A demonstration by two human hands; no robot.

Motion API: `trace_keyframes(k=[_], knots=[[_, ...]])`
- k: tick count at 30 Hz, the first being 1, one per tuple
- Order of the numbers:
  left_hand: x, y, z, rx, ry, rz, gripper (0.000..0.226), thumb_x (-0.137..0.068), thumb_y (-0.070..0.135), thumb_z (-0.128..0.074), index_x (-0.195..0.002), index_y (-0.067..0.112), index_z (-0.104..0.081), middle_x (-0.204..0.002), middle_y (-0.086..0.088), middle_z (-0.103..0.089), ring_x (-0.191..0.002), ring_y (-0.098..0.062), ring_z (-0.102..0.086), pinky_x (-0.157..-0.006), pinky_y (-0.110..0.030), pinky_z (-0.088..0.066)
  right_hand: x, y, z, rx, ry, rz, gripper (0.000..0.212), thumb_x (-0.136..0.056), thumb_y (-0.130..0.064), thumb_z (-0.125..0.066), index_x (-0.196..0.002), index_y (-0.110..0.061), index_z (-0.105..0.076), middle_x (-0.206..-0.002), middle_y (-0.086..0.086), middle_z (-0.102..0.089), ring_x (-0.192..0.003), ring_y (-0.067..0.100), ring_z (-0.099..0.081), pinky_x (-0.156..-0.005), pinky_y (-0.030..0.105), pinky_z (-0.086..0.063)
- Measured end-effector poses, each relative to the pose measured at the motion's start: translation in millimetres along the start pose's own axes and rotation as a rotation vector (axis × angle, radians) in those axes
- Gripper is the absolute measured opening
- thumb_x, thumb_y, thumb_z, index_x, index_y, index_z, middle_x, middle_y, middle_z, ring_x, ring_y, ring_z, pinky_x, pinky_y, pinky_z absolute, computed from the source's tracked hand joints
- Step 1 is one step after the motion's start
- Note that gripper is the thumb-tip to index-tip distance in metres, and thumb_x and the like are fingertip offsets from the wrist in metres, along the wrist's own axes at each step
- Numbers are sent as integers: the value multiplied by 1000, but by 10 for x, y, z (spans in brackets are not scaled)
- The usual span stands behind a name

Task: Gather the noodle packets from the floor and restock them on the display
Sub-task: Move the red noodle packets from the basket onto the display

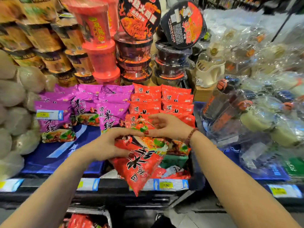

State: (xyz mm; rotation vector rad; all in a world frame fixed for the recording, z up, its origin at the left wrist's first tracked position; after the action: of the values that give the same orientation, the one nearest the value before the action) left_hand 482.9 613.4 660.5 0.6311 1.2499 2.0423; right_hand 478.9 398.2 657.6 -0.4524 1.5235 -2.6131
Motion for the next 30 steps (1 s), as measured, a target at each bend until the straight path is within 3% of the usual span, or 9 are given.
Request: trace_keyframes(k=[3, 5, 11, 14, 18, 20, 24, 26, 30], knots=[[-73, 98, 58, -123, -103, -60, 70, -65, 7, -81, -113, 55, -62, -122, 28, -62, -116, 4, -56, -100, -16, -41, 11, 1, -25, -15, -183, -27, 26, -80, -30, -77, -103, -27, -64, -105, -9, -65, -96, 12, -61, -86, 30, -51], [-131, 82, 88, -175, -86, -101, 70, -68, 1, -82, -117, 48, -62, -121, 26, -62, -115, 3, -57, -99, -17, -42, 142, 103, -51, -163, -139, -76, 24, -81, -19, -76, -102, -21, -65, -103, -3, -69, -94, 15, -65, -83, 30, -53], [-177, -207, 105, -13, 383, -124, 61, -72, 16, -81, -103, 62, -58, -112, 17, -65, -106, 1, -59, -85, -24, -53, 734, 651, -289, -786, 319, -182, 26, -81, 7, -66, -104, -3, -62, -79, 0, -73, -70, 12, -69, -60, 25, -55], [-132, -388, -109, 177, 572, -46, 55, -68, 32, -78, -115, 50, -57, -122, 13, -62, -115, -11, -58, -95, -33, -51, 927, 923, -421, -1152, 613, -189, 21, -78, 7, -65, -96, -4, -64, -73, 4, -70, -62, 14, -67, -56, 27, -55], [-106, -418, -756, 505, 486, 73, 79, -66, 24, -83, -131, 46, -43, -136, 1, -49, -114, -17, -60, -80, -23, -53, 1016, 1065, -571, -1368, 871, -137, 19, -79, 9, -63, -87, -7, -69, -77, 9, -72, -70, 19, -68, -70, 36, -55], [-152, -354, -1077, 542, 365, 76, 88, -68, 18, -84, -131, 57, -36, -134, 9, -47, -107, -11, -64, -77, -25, -56, 1019, 1064, -636, -1352, 878, -148, 25, -77, 9, -66, -99, -3, -67, -87, 12, -73, -76, 22, -70, -72, 38, -57], [-331, -345, -1328, 384, 384, 41, 90, -77, -4, -75, -137, 53, -38, -137, 35, -35, -123, -8, -51, -103, -36, -47, 1063, 1087, -590, -976, 917, -201, 56, -62, 0, -85, -111, -6, -57, -103, 18, -69, -83, 18, -69, -73, 31, -56], [-396, -431, -1357, 342, 384, 42, 88, -76, -4, -75, -134, 55, -43, -139, 31, -39, -129, -7, -46, -104, -37, -46, 1132, 1104, -484, -604, 973, -232, 71, -64, -1, -87, -123, -15, -49, -114, 3, -62, -94, 3, -62, -77, 14, -50], [-454, -555, -1383, 197, 356, 53, 87, -80, -7, -71, -126, 63, -46, -137, 11, -48, -119, -10, -55, -82, -28, -58, 1164, 1144, -389, -115, 893, -90, 84, -71, -11, -82, -139, -36, -38, -131, -15, -46, -120, -7, -44, -101, 17, -40]])
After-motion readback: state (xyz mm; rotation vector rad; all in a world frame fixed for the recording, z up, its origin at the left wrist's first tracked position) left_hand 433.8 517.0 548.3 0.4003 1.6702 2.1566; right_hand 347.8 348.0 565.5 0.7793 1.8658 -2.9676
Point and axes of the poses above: each hand's wrist, its own x-axis away from the middle knuckle, its own z-axis out of the back of the hand, y = z × x, the point moved 3 cm from there along -x, towards the middle knuckle
